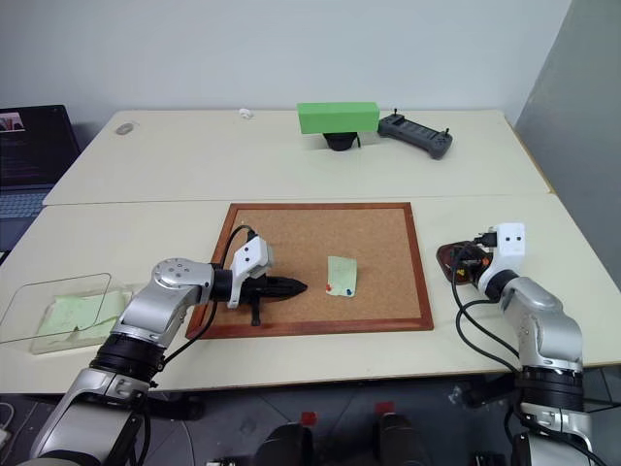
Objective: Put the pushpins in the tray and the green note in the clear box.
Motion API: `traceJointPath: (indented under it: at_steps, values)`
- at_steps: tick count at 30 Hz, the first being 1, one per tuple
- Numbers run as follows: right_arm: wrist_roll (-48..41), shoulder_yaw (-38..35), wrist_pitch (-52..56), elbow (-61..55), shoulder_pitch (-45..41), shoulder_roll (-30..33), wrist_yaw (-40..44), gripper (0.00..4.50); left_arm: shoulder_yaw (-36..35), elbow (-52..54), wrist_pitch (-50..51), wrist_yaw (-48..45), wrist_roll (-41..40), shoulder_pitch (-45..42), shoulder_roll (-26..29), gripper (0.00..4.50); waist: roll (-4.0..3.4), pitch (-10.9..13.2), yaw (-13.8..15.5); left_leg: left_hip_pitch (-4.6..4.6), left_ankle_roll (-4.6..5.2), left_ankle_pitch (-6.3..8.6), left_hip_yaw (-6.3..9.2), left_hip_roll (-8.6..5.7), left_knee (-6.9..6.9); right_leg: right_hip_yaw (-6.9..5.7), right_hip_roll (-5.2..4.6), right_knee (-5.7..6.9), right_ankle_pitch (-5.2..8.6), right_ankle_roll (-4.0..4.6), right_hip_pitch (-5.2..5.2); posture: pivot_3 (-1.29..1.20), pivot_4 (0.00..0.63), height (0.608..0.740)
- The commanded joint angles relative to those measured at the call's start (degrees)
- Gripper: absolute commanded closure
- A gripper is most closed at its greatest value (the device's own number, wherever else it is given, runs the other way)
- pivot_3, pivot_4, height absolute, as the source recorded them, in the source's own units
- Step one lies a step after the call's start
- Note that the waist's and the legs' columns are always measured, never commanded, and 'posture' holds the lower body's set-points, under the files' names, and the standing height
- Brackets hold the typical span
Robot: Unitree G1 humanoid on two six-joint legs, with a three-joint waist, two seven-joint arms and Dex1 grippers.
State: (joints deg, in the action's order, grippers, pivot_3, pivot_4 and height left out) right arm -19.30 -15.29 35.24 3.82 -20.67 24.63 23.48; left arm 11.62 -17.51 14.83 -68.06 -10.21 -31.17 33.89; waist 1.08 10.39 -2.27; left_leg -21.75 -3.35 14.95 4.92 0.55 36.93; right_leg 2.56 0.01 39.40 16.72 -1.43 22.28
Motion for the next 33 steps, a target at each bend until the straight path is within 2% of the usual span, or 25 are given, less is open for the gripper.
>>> traceJointPath:
  at_steps: [1,4,11,13,16,19,33]
  values:
    - [-0.1,-0.6,-1.8,-2.1,-0.9,1.2,0.0,3.26,0.8,-0.2,0.9,0.1,1.4,1.1,0.7,4.5,0.0,0.0,0.0,0.0,0.0,0.0,0.0,0.0,0.0,0.0,0.0,0.0,0.0,0.0,0.0,0.0,0.15,0.74]
    - [0.0,1.6,-3.5,-6.5,0.7,3.4,4.5,3.26,0.8,-0.1,0.9,0.1,1.4,1.2,0.6,4.5,-0.02,0.0,0.0,0.0,0.0,0.0,0.0,0.0,0.0,0.0,0.0,0.0,0.0,0.0,0.0,0.0,0.15,0.74]
    - [-1.0,11.8,-6.7,-18.6,5.4,9.1,18.2,3.26,0.7,-0.3,1.0,0.0,1.4,0.5,0.4,4.5,-0.04,0.0,-0.1,-0.01,0.0,0.0,0.02,0.02,-0.02,-0.03,0.03,-0.07,0.01,-0.02,0.0,0.0,0.15,0.74]
    - [-0.9,14.7,-6.3,-20.7,5.3,8.4,19.1,3.26,0.8,-0.5,0.8,-0.1,1.4,0.3,0.4,4.5,-0.04,0.0,-0.1,-0.01,0.01,0.0,0.02,0.02,-0.01,-0.03,0.03,-0.09,0.02,-0.04,-0.01,0.0,0.15,0.74]
    - [-0.4,17.9,-6.8,-21.6,4.1,6.6,19.3,2.83,0.9,-1.2,0.5,-0.2,1.6,-0.3,0.3,4.5,-0.03,0.0,-0.1,-0.03,0.0,0.0,0.03,0.02,0.01,-0.03,0.03,-0.1,0.02,-0.04,-0.02,0.0,0.15,0.74]
    - [0.1,20.8,-7.1,-21.3,2.6,4.3,19.2,2.1,1.0,-1.4,0.3,-0.3,1.7,-0.5,0.3,4.5,-0.03,0.0,-0.1,-0.03,0.0,0.0,0.03,0.02,0.01,-0.03,0.03,-0.1,0.01,-0.02,-0.01,0.0,0.15,0.74]
    - [3.2,30.7,-13.0,-14.5,0.3,-0.8,24.1,2.1,1.1,0.4,0.6,-0.6,1.5,0.5,0.9,4.5,-0.03,0.0,0.1,-0.04,0.0,0.0,0.09,0.03,0.0,-0.09,0.03,-0.17,0.0,-0.01,-0.02,0.0,0.15,0.74]
